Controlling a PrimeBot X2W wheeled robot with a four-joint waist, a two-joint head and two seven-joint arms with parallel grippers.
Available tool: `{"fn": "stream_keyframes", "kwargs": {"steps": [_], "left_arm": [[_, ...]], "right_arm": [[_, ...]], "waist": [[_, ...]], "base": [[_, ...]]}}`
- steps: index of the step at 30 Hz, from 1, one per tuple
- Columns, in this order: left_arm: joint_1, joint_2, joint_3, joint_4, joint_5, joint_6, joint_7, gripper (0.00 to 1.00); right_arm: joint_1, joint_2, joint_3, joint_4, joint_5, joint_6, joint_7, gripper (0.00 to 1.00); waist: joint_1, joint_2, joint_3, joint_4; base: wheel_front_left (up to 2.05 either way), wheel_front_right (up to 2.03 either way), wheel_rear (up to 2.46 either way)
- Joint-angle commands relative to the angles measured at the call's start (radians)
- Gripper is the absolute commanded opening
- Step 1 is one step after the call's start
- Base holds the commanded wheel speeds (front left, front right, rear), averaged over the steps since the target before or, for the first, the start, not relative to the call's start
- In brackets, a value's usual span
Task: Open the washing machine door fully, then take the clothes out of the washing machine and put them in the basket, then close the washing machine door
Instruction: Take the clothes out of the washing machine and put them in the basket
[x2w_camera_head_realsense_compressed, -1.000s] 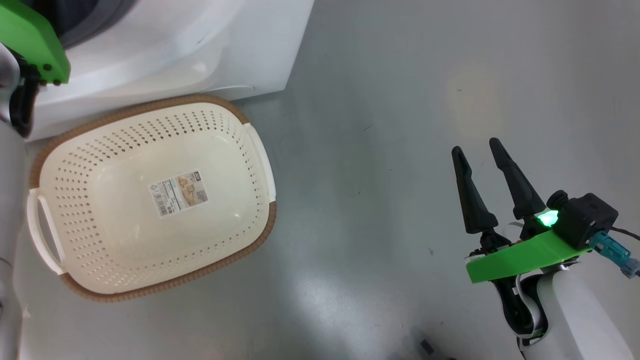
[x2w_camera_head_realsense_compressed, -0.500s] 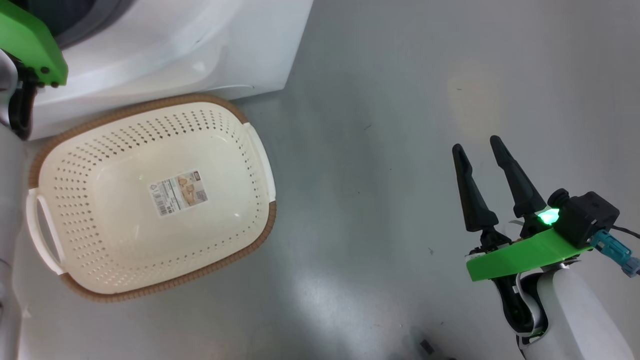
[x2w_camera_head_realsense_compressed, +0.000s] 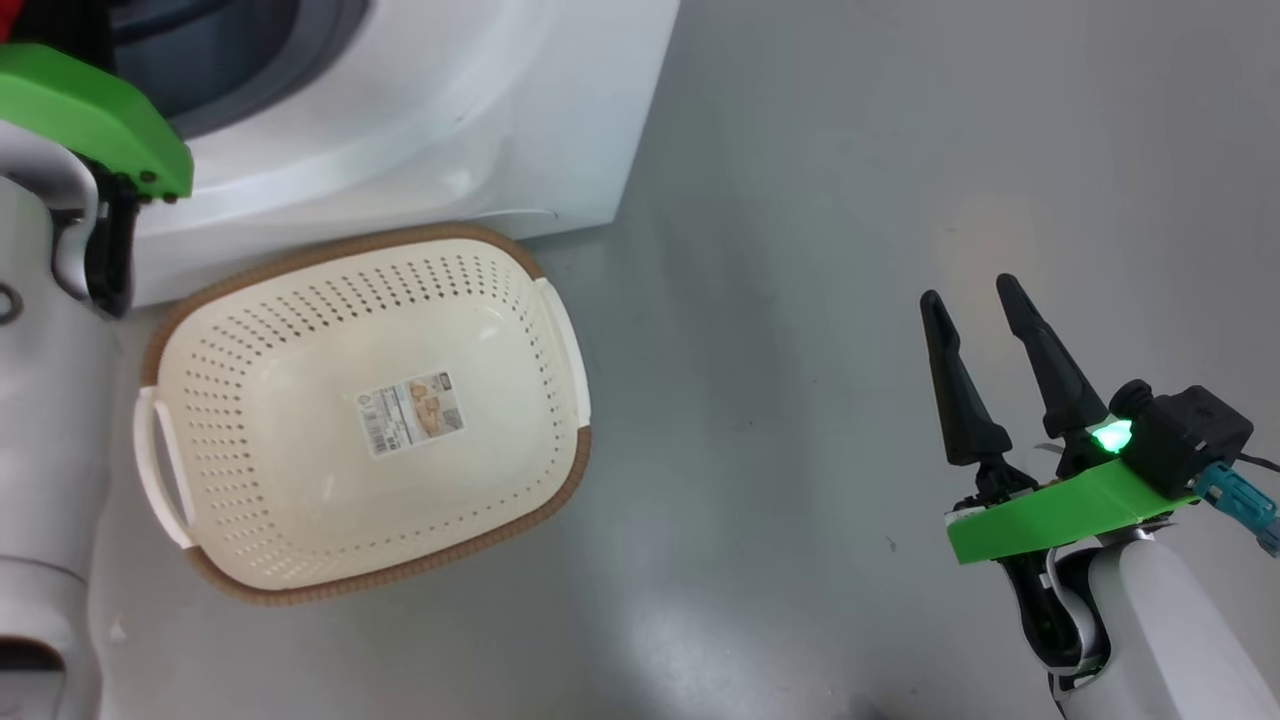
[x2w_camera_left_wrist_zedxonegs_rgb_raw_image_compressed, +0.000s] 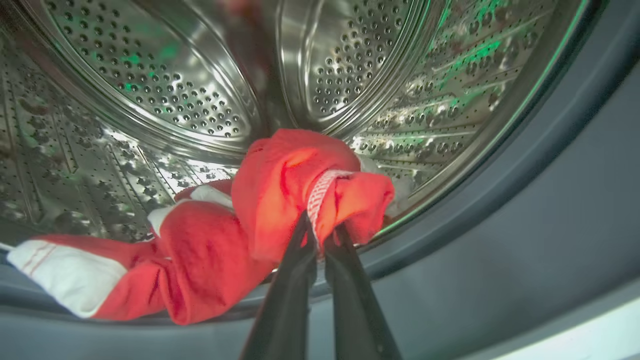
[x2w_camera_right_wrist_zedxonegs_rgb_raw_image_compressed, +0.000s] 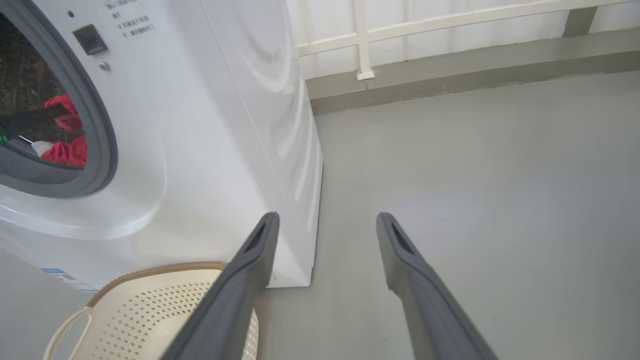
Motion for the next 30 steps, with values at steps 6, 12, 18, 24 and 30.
{"fn": "stream_keyframes", "kwargs": {"steps": [6, 12, 18, 24, 30], "left_arm": [[0.152, 0.024, 0.093, -0.203, 0.01, 0.03, -0.012, 0.0], [0.298, -0.009, 0.188, -0.352, 0.038, 0.033, -0.012, 0.0], [0.42, -0.059, 0.275, -0.487, 0.08, 0.02, -0.012, 0.0], [0.532, -0.108, 0.344, -0.609, 0.131, 0.003, -0.012, 0.0], [0.623, -0.144, 0.389, -0.722, 0.169, -0.009, -0.012, 0.0]], "right_arm": [[0.045, -0.02, 0.014, -0.014, -0.006, 0.005, -0.006, 1.0], [0.07, -0.024, 0.012, -0.009, -0.008, 0.005, -0.006, 1.0], [0.091, -0.033, 0.0, -0.01, -0.009, 0.005, -0.006, 1.0], [0.12, -0.038, -0.018, -0.011, -0.011, 0.005, -0.006, 1.0], [0.136, -0.04, -0.03, -0.012, -0.013, 0.005, -0.006, 1.0]], "waist": [[-0.0001, -0.0001, -0.067, 0.042], [-0.0001, -0.0001, -0.117, 0.058], [-0.0001, -0.0001, -0.151, 0.077], [-0.0001, -0.0001, -0.182, 0.093], [-0.0001, -0.0001, -0.204, 0.103]], "base": [[0.0, 0.0, 0.0], [0.0, 0.0, 0.0], [0.0, 0.0, 0.0], [0.0, 0.0, 0.0], [0.0, 0.0, 0.0]]}}
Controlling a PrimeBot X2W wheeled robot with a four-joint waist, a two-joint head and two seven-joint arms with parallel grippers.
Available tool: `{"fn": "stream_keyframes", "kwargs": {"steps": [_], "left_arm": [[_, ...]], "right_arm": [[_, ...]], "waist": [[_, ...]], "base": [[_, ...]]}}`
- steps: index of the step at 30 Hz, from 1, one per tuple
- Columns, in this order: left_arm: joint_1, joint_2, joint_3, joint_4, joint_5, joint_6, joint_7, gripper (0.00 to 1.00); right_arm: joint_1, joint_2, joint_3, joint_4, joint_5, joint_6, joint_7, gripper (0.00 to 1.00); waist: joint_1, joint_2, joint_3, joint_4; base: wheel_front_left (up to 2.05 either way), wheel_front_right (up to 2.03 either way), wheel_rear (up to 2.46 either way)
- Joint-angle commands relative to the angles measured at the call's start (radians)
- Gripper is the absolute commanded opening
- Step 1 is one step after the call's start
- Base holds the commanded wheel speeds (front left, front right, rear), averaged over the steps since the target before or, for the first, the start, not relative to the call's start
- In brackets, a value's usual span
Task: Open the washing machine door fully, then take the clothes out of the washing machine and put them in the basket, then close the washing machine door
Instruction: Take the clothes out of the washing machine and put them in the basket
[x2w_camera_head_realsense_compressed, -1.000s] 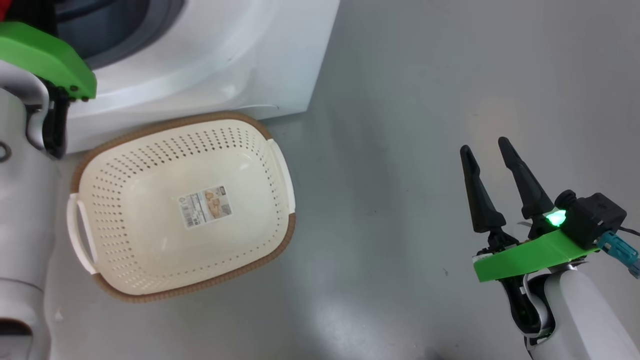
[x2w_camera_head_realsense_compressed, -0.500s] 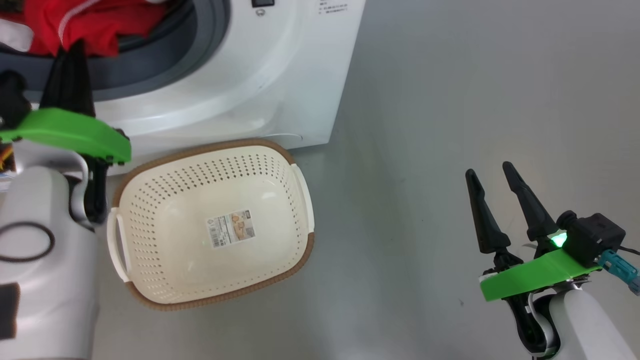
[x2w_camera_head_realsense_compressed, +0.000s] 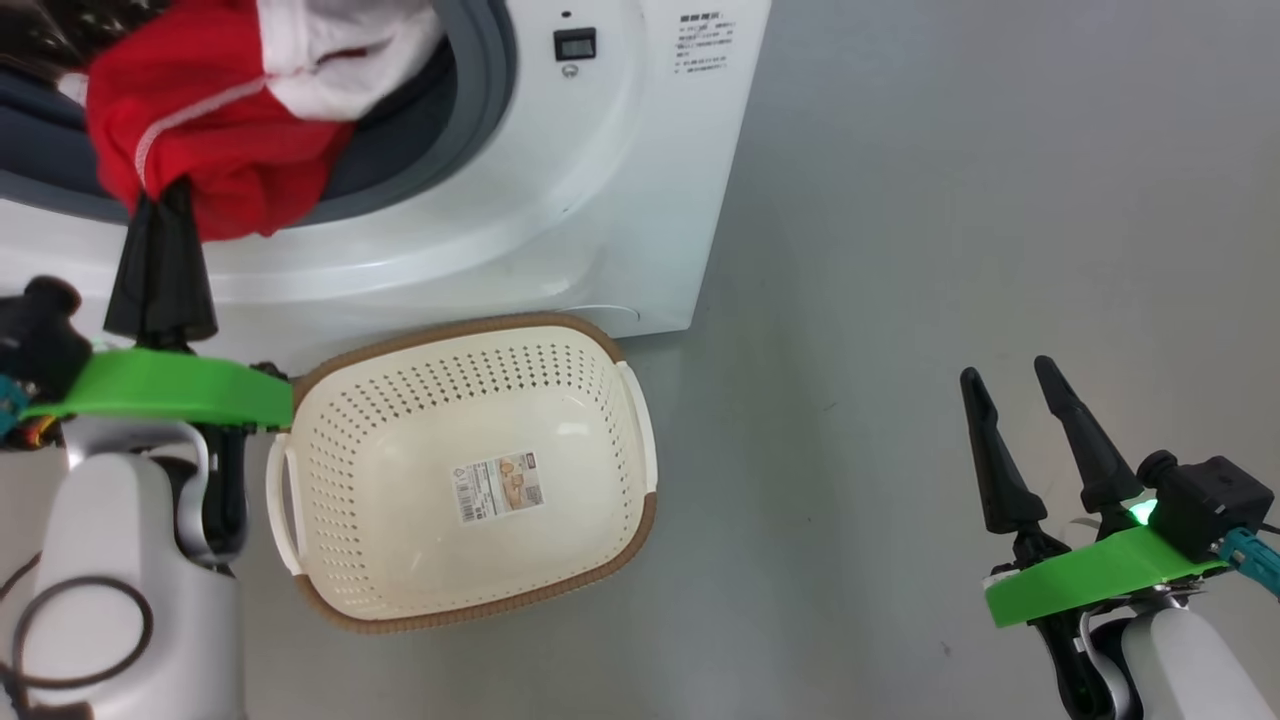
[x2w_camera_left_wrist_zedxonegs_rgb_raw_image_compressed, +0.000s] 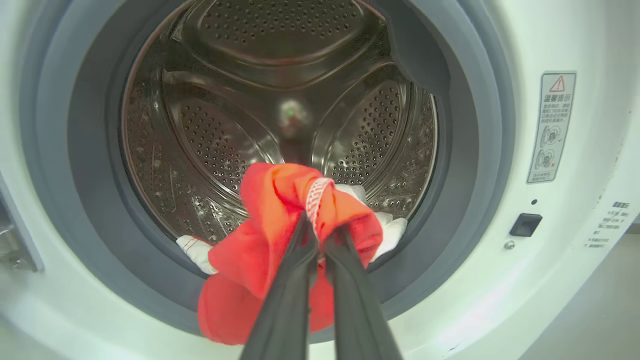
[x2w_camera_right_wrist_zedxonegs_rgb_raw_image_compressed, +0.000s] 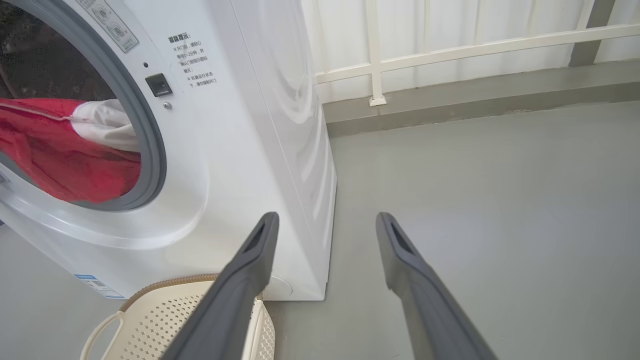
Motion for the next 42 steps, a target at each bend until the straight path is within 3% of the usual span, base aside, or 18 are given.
{"fn": "stream_keyframes", "kwargs": {"steps": [1, 18, 25, 32, 42], "left_arm": [[0.031, 0.021, 0.036, -0.058, 0.017, -0.008, -0.009, 0.0], [0.195, -0.019, 0.057, -0.372, 0.007, -0.015, -0.009, 0.0], [0.24, -0.019, 0.009, -0.473, -0.03, 0.017, -0.009, 0.0], [0.279, -0.02, -0.053, -0.417, -0.039, 0.035, -0.009, 0.0], [0.268, -0.02, -0.112, -0.218, -0.049, 0.046, -0.009, 0.0]], "right_arm": [[0.015, -0.013, 0.011, -0.023, -0.008, 0.005, -0.006, 1.0], [0.031, -0.018, -0.003, -0.035, -0.01, 0.005, -0.006, 1.0], [0.021, -0.019, -0.005, -0.04, -0.01, 0.005, -0.006, 1.0], [0.001, -0.015, 0.005, -0.041, -0.009, 0.005, -0.006, 1.0], [-0.033, -0.008, 0.006, -0.048, -0.004, 0.005, -0.006, 1.0]], "waist": [[0.0, 0.0, -0.009, 0.009], [0.0, 0.0, -0.009, 0.028], [0.0, 0.0, 0.013, 0.036], [0.0, 0.0, 0.045, 0.027], [0.0, 0.0, 0.111, 0.004]], "base": [[0.0, 0.0, 0.0], [0.0, 0.0, 0.0], [0.0, 0.0, 0.0], [0.0, 0.0, 0.0], [0.0, 0.0, 0.0]]}}
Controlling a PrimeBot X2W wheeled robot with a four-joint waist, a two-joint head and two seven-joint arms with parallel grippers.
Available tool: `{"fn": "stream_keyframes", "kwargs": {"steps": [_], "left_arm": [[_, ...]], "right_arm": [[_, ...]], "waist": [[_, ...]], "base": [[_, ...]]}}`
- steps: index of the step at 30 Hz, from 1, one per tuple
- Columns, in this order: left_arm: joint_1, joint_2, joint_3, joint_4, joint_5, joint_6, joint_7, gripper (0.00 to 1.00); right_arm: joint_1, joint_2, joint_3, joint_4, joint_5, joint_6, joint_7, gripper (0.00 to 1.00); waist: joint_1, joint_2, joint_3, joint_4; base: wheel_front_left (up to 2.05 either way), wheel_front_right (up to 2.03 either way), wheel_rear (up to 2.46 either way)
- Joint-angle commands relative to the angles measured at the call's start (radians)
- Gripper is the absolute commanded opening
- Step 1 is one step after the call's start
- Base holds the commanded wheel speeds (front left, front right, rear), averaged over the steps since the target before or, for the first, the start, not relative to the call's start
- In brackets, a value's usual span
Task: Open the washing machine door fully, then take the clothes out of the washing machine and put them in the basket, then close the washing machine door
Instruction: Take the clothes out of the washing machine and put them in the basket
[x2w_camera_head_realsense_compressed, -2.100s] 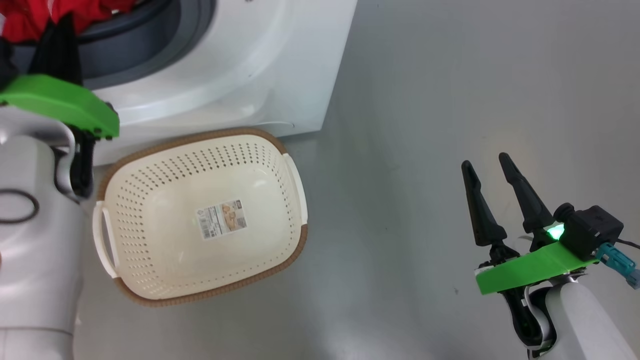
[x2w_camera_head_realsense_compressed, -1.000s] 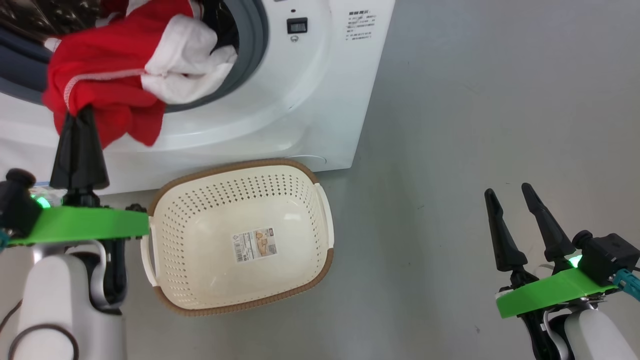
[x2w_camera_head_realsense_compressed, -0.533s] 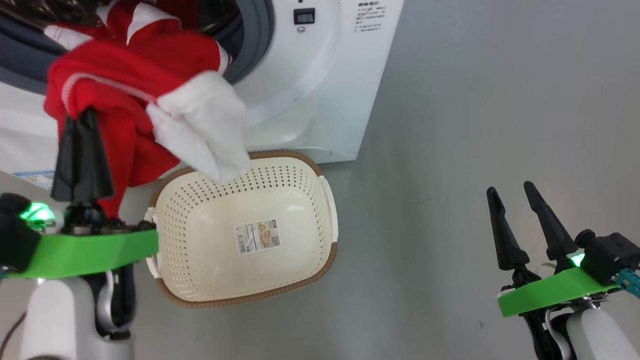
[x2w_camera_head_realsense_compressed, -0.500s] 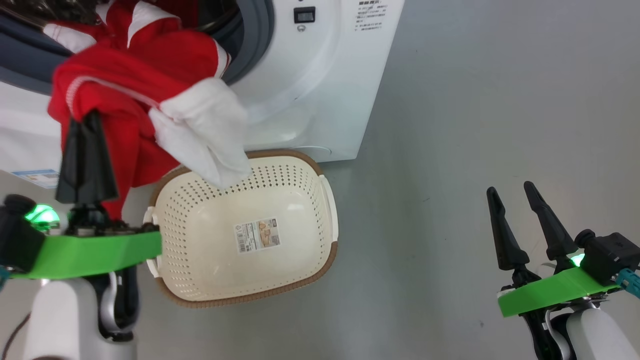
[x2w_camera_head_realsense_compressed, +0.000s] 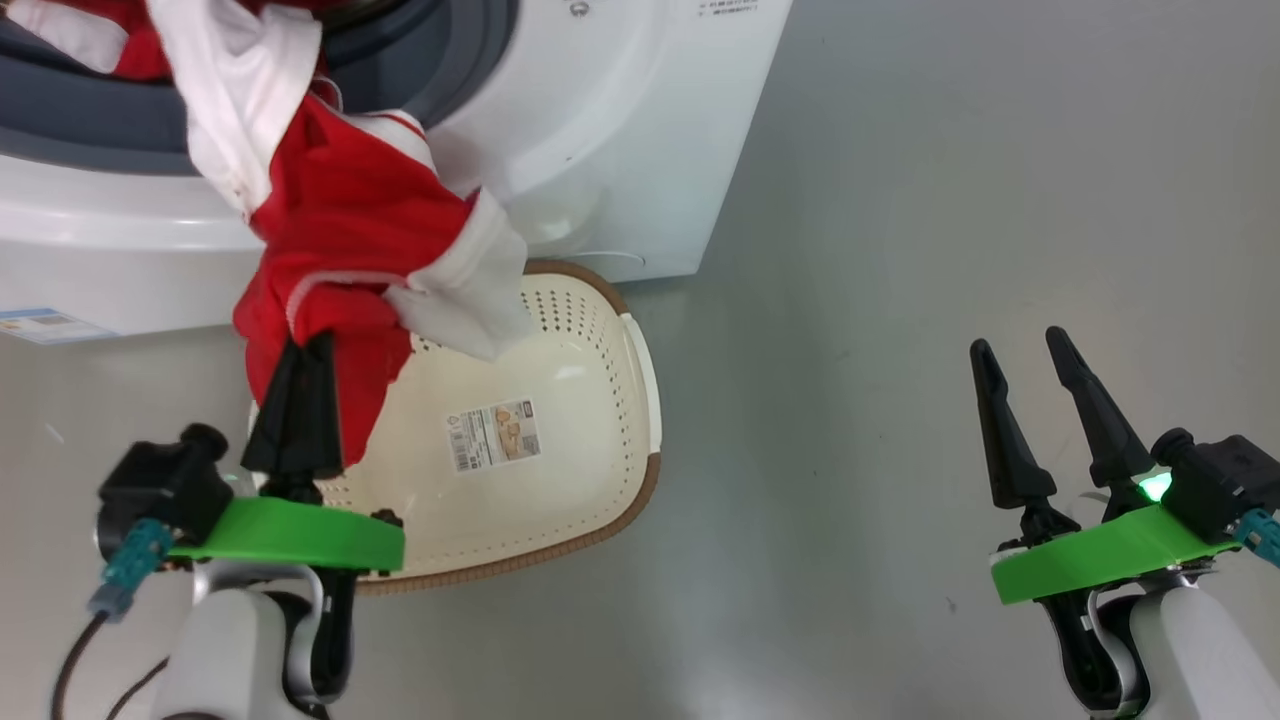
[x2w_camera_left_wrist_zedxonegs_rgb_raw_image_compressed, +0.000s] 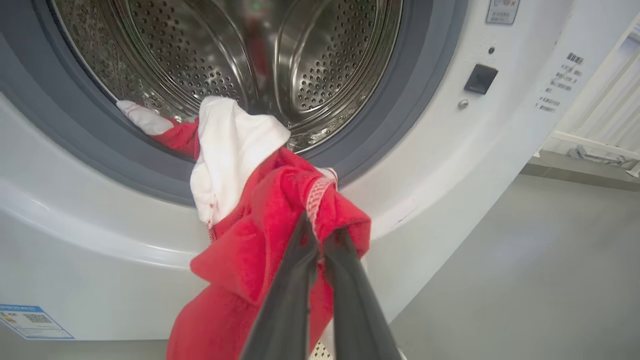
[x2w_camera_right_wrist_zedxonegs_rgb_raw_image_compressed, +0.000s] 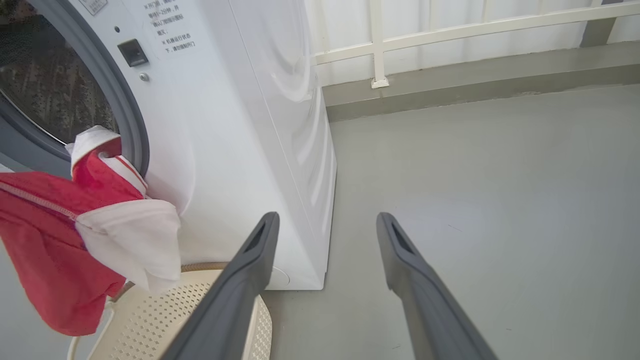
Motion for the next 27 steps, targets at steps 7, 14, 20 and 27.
{"fn": "stream_keyframes", "kwargs": {"steps": [7, 14, 20, 27], "left_arm": [[-0.065, 0.021, 0.013, 0.135, 0.012, -0.001, -0.006, 0.0], [-0.124, 0.021, 0.015, 0.273, 0.04, -0.011, -0.006, 0.0], [-0.18, 0.021, 0.007, 0.416, 0.06, -0.024, -0.006, 0.0], [-0.256, 0.021, 0.0, 0.556, 0.084, -0.038, -0.006, 0.0]], "right_arm": [[-0.033, 0.005, 0.024, -0.03, 0.001, 0.005, -0.006, 1.0], [-0.057, 0.012, 0.026, -0.035, 0.004, 0.005, -0.006, 1.0], [-0.077, 0.018, 0.031, -0.038, 0.005, 0.005, -0.006, 1.0], [-0.095, 0.022, 0.034, -0.041, 0.005, 0.005, -0.006, 1.0]], "waist": [[0.0, 0.0, 0.062, -0.025], [0.0, 0.0, 0.105, -0.042], [0.0, 0.0, 0.147, -0.057], [0.0, 0.0, 0.199, -0.062]], "base": [[0.0, 0.0, 0.0], [0.0, 0.0, 0.0], [0.0, 0.0, 0.0], [0.0, 0.0, 0.0]]}}
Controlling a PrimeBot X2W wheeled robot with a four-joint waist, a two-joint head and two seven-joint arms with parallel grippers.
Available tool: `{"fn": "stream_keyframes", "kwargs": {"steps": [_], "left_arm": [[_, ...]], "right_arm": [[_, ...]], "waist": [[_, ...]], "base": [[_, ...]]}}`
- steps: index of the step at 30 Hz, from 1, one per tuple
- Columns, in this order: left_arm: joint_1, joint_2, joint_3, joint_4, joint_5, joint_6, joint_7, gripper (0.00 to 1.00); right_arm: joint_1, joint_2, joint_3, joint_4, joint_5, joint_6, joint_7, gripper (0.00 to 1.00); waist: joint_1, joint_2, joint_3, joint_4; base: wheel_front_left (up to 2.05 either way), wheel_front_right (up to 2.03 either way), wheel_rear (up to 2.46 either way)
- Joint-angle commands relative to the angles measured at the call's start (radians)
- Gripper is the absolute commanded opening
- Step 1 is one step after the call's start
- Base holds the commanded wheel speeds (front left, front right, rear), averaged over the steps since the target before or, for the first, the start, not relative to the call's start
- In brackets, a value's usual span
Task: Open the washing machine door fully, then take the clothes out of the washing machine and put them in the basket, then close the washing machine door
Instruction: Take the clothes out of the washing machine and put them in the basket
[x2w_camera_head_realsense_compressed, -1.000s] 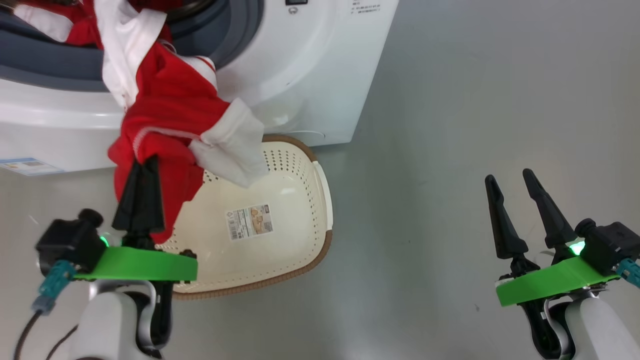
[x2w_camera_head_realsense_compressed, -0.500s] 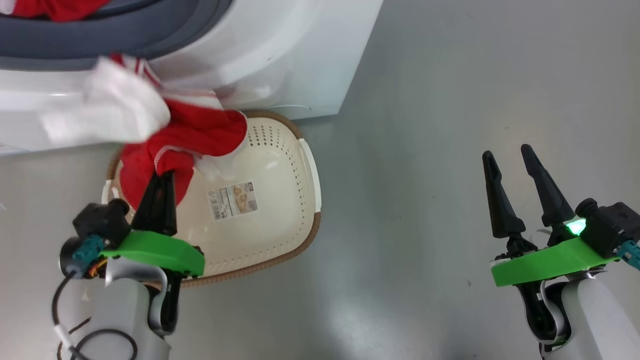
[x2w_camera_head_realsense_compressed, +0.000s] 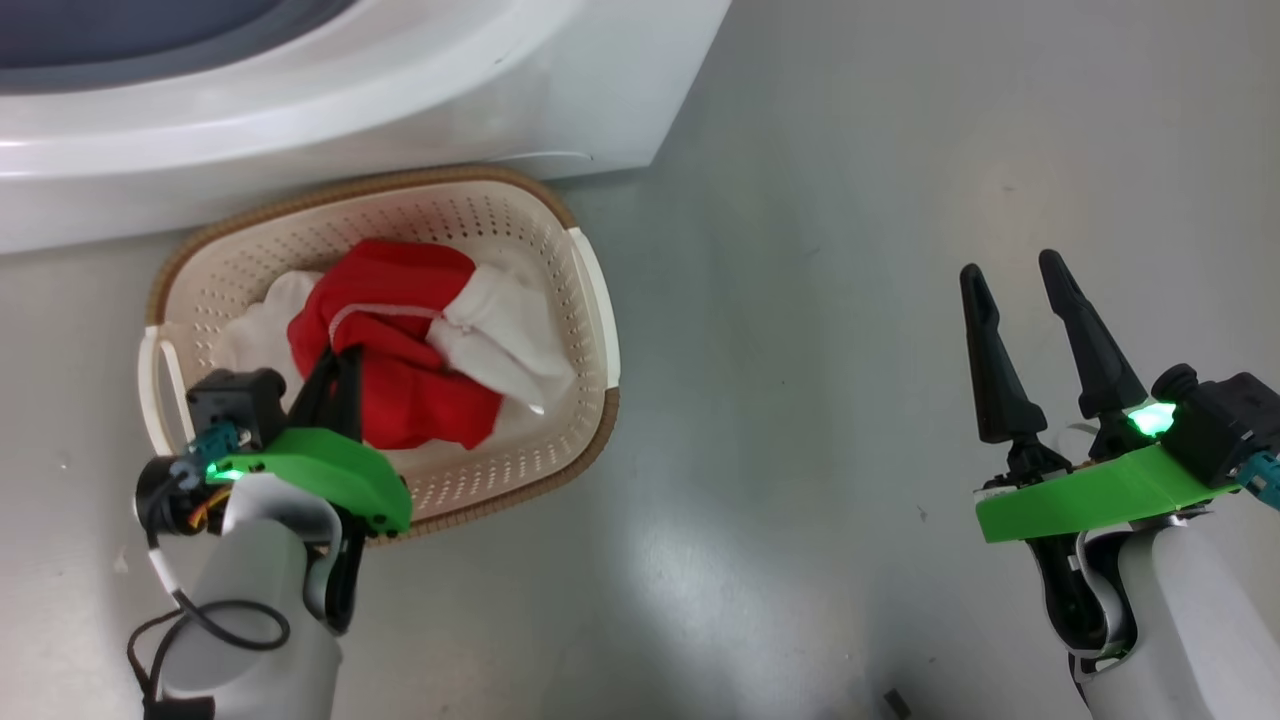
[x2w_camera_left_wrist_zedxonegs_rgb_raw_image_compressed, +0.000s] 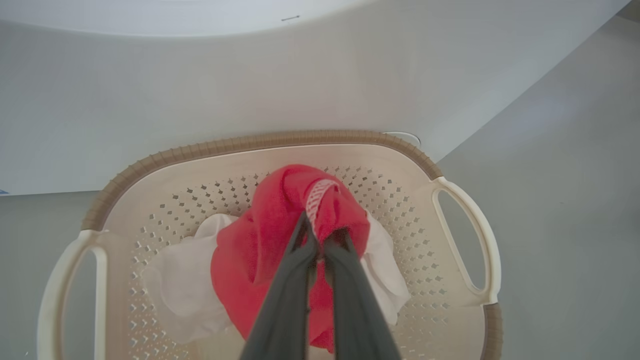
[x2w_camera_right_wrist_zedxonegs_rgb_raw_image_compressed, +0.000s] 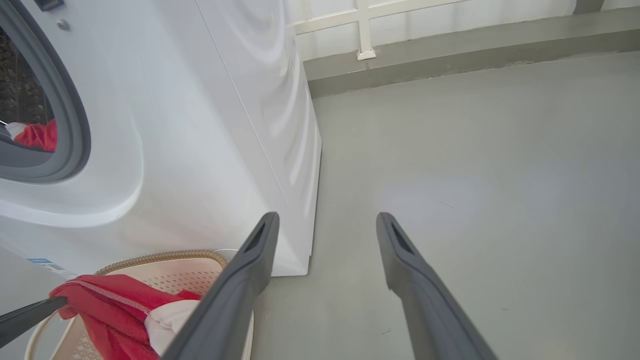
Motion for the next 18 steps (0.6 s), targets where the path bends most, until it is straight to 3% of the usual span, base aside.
{"fn": "stream_keyframes", "kwargs": {"steps": [1, 17, 18], "left_arm": [[-0.009, 0.022, 0.02, 0.006, 0.006, -0.01, -0.006, 0.0], [-0.165, 0.028, 0.007, 0.249, 0.061, -0.011, -0.006, 0.0], [-0.171, 0.028, 0.008, 0.259, 0.061, -0.011, -0.006, 0.05]], "right_arm": [[-0.003, -0.001, 0.027, -0.027, 0.003, 0.005, -0.006, 1.0], [-0.036, -0.003, 0.049, -0.041, -0.002, 0.005, -0.006, 1.0], [-0.037, -0.003, 0.05, -0.041, -0.002, 0.005, -0.006, 1.0]], "waist": [[0.0, 0.0, 0.026, -0.005], [0.0, 0.0, 0.109, -0.008], [0.0, 0.0, 0.11, -0.008]], "base": [[0.0, 0.0, 0.0], [0.0, 0.0, 0.0], [0.0, 0.0, 0.0]]}}
